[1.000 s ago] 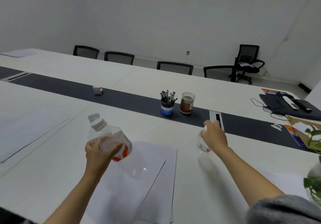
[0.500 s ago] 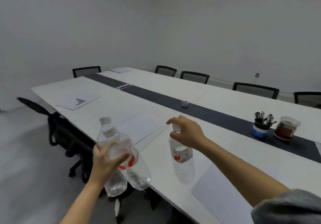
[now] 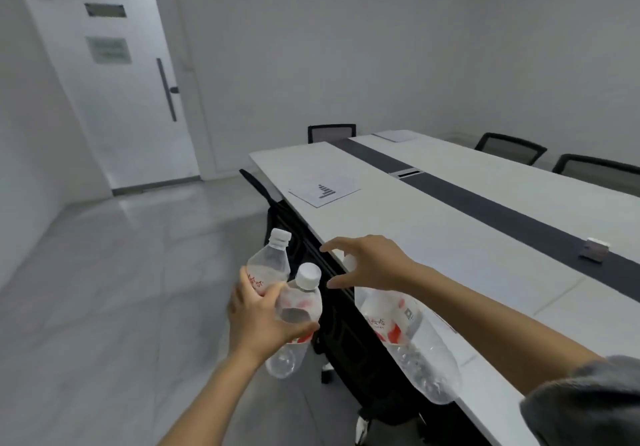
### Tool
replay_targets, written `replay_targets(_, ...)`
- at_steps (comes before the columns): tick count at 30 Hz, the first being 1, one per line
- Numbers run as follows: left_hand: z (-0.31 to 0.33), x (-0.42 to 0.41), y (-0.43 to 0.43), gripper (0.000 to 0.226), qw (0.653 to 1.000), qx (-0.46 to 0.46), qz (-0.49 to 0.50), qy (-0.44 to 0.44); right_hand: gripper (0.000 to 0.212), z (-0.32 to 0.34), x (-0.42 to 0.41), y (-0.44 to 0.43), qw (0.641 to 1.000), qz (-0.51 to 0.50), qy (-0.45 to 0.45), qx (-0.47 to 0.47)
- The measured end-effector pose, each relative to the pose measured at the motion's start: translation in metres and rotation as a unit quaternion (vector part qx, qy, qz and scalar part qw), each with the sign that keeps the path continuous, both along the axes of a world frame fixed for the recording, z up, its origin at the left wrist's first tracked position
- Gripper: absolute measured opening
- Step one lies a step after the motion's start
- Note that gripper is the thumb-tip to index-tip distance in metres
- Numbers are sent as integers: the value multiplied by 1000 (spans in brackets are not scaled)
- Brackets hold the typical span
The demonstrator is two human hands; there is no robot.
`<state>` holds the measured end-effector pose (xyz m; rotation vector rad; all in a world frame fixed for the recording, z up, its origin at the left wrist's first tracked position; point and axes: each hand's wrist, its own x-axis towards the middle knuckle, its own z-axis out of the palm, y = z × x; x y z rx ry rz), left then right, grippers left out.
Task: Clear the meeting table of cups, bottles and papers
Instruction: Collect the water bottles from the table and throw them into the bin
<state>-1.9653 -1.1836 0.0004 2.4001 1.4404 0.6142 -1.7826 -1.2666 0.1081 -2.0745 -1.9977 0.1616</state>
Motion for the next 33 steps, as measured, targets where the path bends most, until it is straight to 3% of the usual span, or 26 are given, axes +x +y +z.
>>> replay_targets(9,25,14,191,104,994,39,85,63,52,-10,12,235,992,122,32,21)
replay_targets(17,11,-11,324,99,990,-24,130,41,50,-22,-10,402,977,209,35,-34)
replay_targets(23,-5,-34,444,93,994,-73,82,-22,47,-32,-35,524,973,221,29,-52)
replay_targets(29,10,-67,597,109,994,-76,32,-79,46,-14,-48,666,977,201,-40,-61)
replay_targets(30,11,-73,632,99,990,-77,43,-112,45,-14,-48,698,981,183,-41,-54)
replay_targets(33,3,-71,695,40,979,-81,46,-183,42,-22,-36,754,992,118,-5,-42)
